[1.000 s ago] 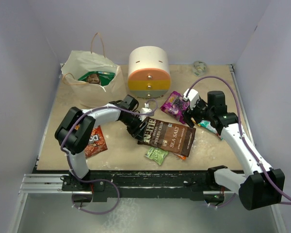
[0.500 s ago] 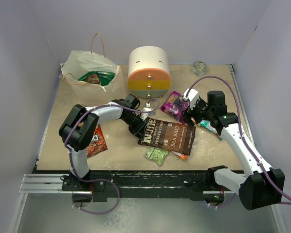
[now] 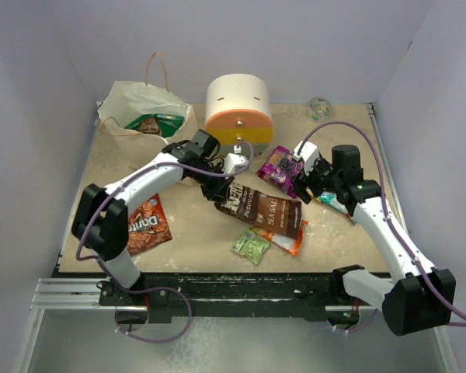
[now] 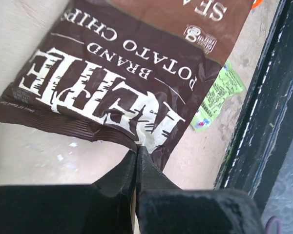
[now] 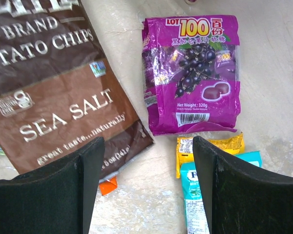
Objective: Place the snacks into the paper bag
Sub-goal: Pick up the snack from the center of the board.
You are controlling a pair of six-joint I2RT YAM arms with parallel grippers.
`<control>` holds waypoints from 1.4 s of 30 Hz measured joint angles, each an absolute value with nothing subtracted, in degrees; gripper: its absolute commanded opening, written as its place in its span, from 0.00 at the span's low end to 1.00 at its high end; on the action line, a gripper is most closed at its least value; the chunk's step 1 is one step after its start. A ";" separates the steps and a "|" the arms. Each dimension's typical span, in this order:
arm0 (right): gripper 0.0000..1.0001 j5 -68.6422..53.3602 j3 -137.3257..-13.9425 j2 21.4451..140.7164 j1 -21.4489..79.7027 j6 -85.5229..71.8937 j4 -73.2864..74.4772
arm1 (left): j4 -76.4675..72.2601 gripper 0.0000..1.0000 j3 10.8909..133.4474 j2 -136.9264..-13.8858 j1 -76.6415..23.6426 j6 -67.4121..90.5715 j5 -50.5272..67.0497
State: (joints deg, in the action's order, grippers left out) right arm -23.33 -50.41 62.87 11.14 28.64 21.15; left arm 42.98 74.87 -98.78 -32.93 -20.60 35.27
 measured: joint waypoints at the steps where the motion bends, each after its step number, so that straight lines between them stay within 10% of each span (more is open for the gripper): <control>1: 0.75 -23.18 -50.41 62.98 11.14 28.64 21.04 | 44.05 0.00 75.75 -97.51 -32.93 -21.61 34.33; 28: 0.75 -21.37 -50.41 63.05 10.79 28.67 20.40 | 62.65 0.00 87.85 -74.28 -33.54 -44.16 16.78; 42: 0.76 -32.95 -52.73 69.10 12.34 28.18 19.81 | 60.51 0.00 82.13 -71.75 -33.56 -47.75 27.20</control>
